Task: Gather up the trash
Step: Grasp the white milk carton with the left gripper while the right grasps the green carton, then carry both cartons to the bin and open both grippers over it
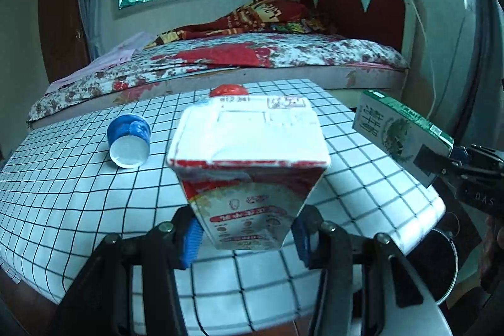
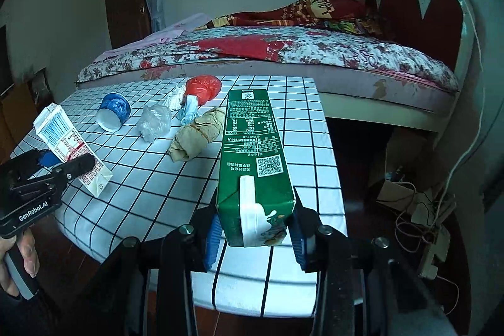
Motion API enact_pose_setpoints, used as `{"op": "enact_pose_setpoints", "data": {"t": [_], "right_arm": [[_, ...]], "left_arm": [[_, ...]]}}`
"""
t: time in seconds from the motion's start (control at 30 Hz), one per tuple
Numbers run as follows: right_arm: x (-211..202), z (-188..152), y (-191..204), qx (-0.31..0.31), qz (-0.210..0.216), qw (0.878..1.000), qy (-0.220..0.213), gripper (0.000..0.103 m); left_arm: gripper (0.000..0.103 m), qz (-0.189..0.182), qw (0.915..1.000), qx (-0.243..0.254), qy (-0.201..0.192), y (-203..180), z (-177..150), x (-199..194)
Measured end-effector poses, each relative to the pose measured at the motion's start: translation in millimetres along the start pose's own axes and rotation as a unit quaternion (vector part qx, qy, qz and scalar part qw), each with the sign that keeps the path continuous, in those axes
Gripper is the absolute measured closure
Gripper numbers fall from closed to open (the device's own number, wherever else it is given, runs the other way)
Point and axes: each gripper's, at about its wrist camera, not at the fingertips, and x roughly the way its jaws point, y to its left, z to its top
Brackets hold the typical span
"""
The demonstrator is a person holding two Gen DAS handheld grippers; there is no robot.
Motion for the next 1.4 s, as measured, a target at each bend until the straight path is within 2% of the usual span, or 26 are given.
{"op": "enact_pose_setpoints", "data": {"t": [0.33, 0.77, 1.07, 1.4], "right_arm": [[-64.4, -21.7, -10.2, 0.019, -0.019, 0.999, -0.028, 0.064], [-117.7, -66.8, -54.7, 0.053, -0.061, 0.996, -0.035, 0.064], [-145.8, -98.9, -101.4, 0.084, -0.099, 0.991, -0.021, 0.064], [-149.7, -141.2, -134.7, 0.110, -0.122, 0.986, 0.020, 0.064]], "left_arm": [[0.054, -0.031, 0.9992, 0.020, -0.018, -38.3, -11.8, -44.9], [0.054, -0.085, 0.9942, 0.062, -0.024, -109.0, -18.0, -61.7], [0.054, -0.138, 0.9849, 0.104, -0.015, -172.4, -27.2, -63.3], [0.054, -0.186, 0.9723, 0.141, 0.020, -228.3, -46.4, -50.0]]}}
